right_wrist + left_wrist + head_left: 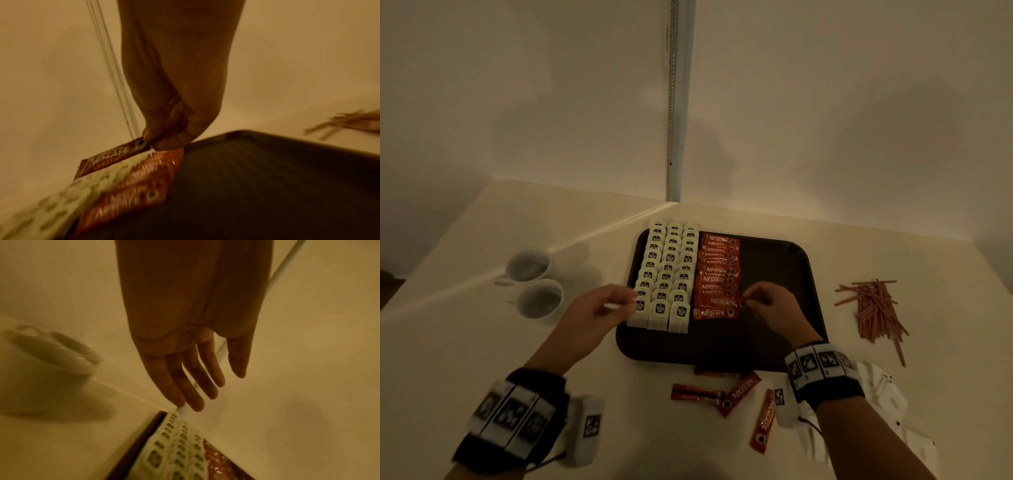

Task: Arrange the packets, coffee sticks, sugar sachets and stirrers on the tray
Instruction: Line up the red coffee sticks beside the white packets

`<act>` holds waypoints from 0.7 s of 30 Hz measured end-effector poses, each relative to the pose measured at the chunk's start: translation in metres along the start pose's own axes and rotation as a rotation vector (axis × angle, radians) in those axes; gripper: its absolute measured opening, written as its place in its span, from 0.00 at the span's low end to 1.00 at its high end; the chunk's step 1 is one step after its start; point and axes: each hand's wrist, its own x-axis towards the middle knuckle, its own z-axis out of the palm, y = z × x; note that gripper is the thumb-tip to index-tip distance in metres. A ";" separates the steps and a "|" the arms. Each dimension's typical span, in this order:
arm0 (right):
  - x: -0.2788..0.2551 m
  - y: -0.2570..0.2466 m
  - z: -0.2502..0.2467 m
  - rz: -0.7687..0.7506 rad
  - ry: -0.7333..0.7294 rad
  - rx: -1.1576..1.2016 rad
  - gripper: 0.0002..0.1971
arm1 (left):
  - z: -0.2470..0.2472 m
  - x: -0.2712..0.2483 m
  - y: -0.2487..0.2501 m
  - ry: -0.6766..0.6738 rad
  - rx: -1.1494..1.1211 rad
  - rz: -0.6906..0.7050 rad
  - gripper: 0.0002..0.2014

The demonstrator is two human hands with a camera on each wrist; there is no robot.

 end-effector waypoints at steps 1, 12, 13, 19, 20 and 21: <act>-0.001 0.010 0.005 0.025 -0.012 -0.019 0.09 | -0.004 -0.008 -0.011 0.000 -0.005 -0.030 0.09; 0.005 0.033 0.038 0.159 -0.015 -0.042 0.09 | -0.034 -0.076 -0.083 0.102 0.003 -0.377 0.08; 0.006 0.033 0.039 0.166 0.011 -0.045 0.07 | -0.035 -0.080 -0.085 0.112 -0.003 -0.391 0.08; 0.010 0.029 0.043 0.179 0.094 -0.058 0.05 | -0.036 -0.089 -0.089 0.145 -0.027 -0.442 0.07; 0.010 0.028 0.044 0.180 0.098 -0.062 0.06 | -0.036 -0.089 -0.089 0.145 -0.027 -0.444 0.07; 0.010 0.027 0.044 0.181 0.098 -0.073 0.06 | -0.035 -0.088 -0.089 0.144 -0.027 -0.443 0.07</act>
